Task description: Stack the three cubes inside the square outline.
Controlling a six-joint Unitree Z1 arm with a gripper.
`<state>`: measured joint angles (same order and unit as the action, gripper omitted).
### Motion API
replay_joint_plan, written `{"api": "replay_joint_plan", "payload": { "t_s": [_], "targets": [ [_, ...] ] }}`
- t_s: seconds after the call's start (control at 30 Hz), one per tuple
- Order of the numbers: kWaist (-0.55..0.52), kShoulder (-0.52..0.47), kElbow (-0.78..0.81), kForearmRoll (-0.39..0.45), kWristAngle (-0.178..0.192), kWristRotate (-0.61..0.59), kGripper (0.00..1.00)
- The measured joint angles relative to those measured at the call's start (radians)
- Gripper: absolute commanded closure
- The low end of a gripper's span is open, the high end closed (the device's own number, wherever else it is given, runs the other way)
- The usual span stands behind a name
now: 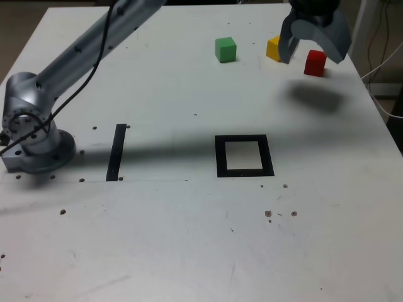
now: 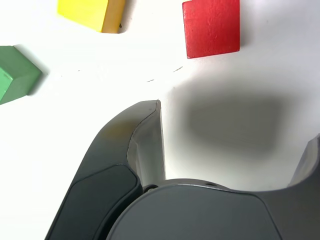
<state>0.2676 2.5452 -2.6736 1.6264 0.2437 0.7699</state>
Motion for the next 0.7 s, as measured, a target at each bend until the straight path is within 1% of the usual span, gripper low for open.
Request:
{"api": "replay_joint_plan", "payload": {
  "t_s": [0.17, 0.3, 0.43, 0.7],
  "targets": [
    [0.024, 0.047, -0.038, 0.000, 0.001, 0.014, 0.03],
    [0.042, 0.084, -0.088, -0.001, 0.021, 0.037, 0.03],
    [0.044, 0.101, -0.111, -0.004, 0.036, 0.046, 0.03],
    [0.044, 0.138, -0.126, -0.032, 0.043, 0.050, 0.06]
  ]
}}
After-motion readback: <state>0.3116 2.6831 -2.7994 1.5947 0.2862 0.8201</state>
